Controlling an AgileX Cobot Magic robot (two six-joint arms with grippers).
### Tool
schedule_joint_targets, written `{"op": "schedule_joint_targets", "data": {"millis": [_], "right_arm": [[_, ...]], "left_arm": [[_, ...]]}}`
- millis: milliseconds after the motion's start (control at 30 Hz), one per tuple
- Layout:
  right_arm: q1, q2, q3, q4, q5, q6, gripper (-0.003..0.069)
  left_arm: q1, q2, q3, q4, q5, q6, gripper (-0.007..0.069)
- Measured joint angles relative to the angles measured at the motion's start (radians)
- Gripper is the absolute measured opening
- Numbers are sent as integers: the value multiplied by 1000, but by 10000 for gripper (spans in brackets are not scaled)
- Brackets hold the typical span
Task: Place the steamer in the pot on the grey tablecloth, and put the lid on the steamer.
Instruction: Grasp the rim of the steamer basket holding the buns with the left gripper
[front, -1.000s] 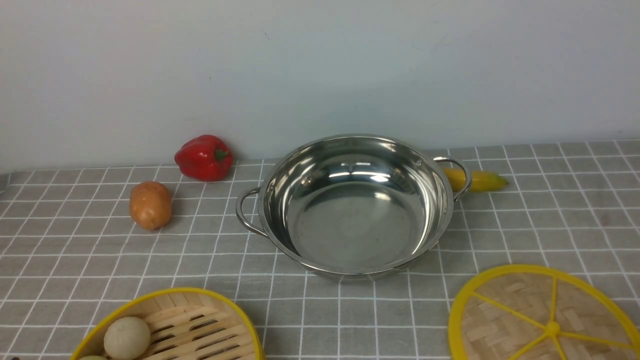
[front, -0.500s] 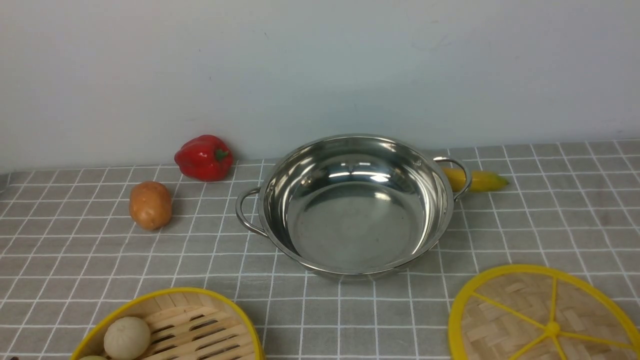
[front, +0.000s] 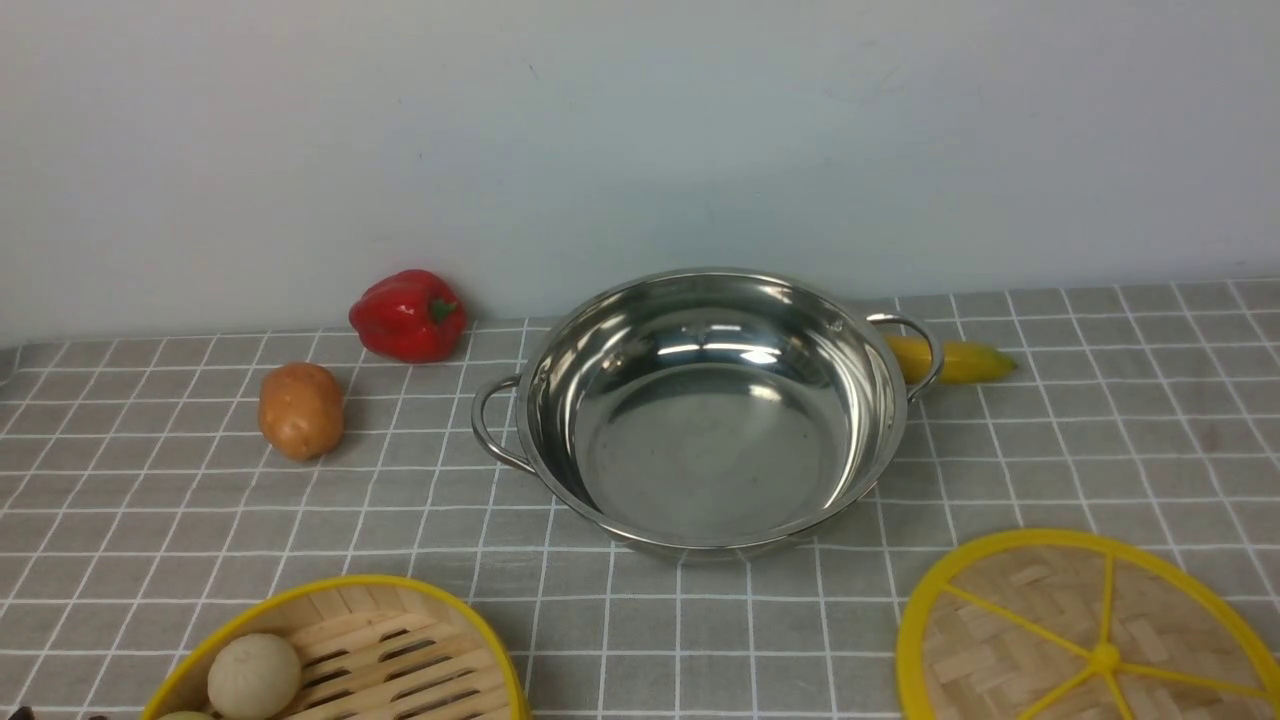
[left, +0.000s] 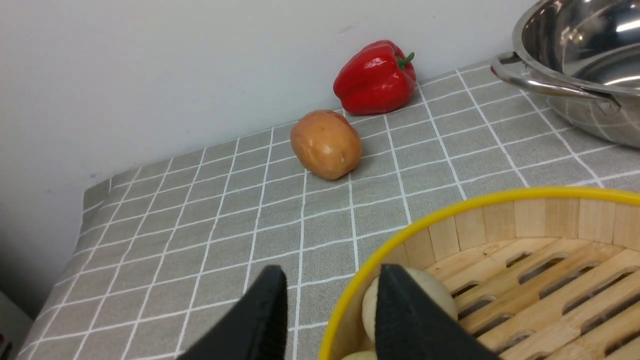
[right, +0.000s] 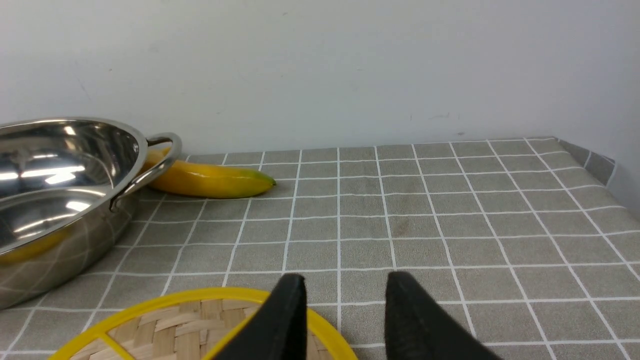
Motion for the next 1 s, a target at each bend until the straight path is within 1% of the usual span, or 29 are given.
{"op": "schedule_joint_targets", "data": {"millis": [67, 100, 200, 267, 300, 367, 433, 500, 567, 633, 767, 1000], "right_arm": [[0, 0, 0, 0, 0, 0, 245], [0, 0, 0, 0, 0, 0, 245], [0, 0, 0, 0, 0, 0, 245], [0, 0, 0, 0, 0, 0, 245], [0, 0, 0, 0, 0, 0, 245], [0, 0, 0, 0, 0, 0, 245], [0, 0, 0, 0, 0, 0, 245], [0, 0, 0, 0, 0, 0, 245], [0, 0, 0, 0, 0, 0, 245], [0, 0, 0, 0, 0, 0, 245], [0, 0, 0, 0, 0, 0, 245], [0, 0, 0, 0, 0, 0, 245]], "left_arm": [[0, 0, 0, -23, -26, -13, 243], [0, 0, 0, -80, -74, -42, 243], [0, 0, 0, -199, -201, -102, 243], [0, 0, 0, -252, -280, -118, 243], [0, 0, 0, -261, -300, -120, 243], [0, 0, 0, -293, -396, -126, 243], [0, 0, 0, -301, -437, -127, 243], [0, 0, 0, -311, -518, -128, 243], [0, 0, 0, -313, -545, -130, 243], [0, 0, 0, -318, -581, -160, 243], [0, 0, 0, -319, -623, -207, 243], [0, 0, 0, -311, -635, -230, 243]]}}
